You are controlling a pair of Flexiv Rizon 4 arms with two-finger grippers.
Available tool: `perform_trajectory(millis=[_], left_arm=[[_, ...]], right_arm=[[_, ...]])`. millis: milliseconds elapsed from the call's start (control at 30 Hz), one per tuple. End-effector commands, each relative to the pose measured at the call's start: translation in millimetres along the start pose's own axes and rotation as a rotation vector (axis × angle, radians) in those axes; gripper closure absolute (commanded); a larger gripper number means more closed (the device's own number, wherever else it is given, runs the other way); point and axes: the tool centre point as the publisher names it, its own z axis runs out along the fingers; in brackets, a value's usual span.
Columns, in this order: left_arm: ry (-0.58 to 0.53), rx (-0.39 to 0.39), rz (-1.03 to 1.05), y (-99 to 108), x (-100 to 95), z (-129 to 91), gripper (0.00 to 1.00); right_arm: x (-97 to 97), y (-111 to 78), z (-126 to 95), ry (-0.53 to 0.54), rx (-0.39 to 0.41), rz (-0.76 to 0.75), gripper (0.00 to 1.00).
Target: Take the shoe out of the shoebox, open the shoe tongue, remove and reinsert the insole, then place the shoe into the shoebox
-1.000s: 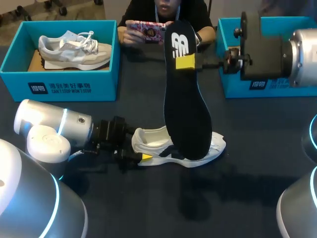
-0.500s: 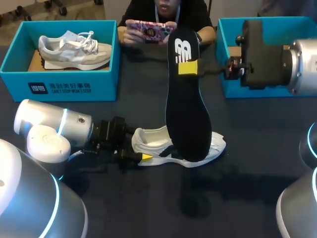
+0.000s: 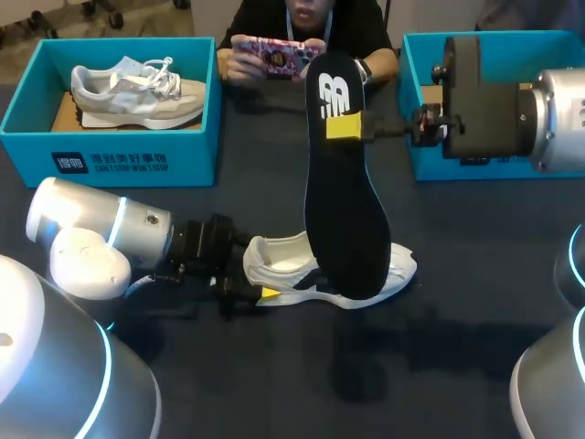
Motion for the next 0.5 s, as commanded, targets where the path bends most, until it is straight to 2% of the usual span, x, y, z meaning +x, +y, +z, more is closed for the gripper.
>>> perform_trajectory(millis=[33, 400, 500], left_arm=[[0.023, -0.054, -0.014, -4, 1.3, -12, 0.0], [-0.009, -0.246, -0.047, -13, 3.6, -33, 0.0], [-0.021, -0.269, -0.052, -14, 2.1, -38, 0.0]], right_arm=[[-0.2, 2.4, 5, -0.002, 0.002, 0.002, 1.0], [-0.2, 2.4, 5, -0.002, 0.002, 0.002, 1.0], [-0.2, 2.4, 5, -0.002, 0.002, 0.002, 1.0]])
